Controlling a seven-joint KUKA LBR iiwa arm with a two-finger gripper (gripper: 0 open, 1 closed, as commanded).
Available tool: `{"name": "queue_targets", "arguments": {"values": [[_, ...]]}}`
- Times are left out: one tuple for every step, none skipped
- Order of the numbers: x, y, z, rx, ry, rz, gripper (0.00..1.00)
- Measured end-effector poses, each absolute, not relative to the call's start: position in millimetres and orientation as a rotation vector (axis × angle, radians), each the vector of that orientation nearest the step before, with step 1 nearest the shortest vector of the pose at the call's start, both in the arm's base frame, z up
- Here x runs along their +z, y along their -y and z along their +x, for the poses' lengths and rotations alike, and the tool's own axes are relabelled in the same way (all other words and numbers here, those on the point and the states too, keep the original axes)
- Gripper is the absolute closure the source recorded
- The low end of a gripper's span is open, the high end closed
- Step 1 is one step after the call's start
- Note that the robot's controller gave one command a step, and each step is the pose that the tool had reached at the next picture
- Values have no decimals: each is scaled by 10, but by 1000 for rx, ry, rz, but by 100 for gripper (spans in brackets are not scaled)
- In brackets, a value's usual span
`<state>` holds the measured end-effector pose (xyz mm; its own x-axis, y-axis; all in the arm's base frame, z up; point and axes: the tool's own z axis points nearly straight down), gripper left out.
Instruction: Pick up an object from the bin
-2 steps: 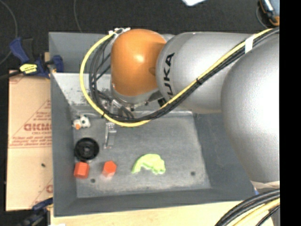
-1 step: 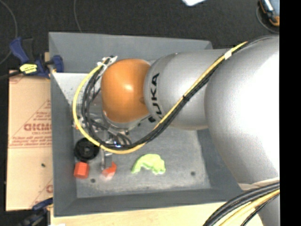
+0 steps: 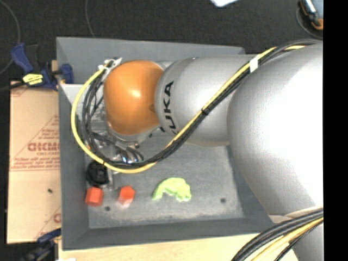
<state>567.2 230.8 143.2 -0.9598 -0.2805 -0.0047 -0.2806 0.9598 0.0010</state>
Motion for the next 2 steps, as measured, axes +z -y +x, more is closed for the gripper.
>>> {"name": "queue_targets", "arguments": {"values": [[782,-2340,5650,3,-3079,-577,0],[709,-2344,5177,5,-2993,-930,100]]}}
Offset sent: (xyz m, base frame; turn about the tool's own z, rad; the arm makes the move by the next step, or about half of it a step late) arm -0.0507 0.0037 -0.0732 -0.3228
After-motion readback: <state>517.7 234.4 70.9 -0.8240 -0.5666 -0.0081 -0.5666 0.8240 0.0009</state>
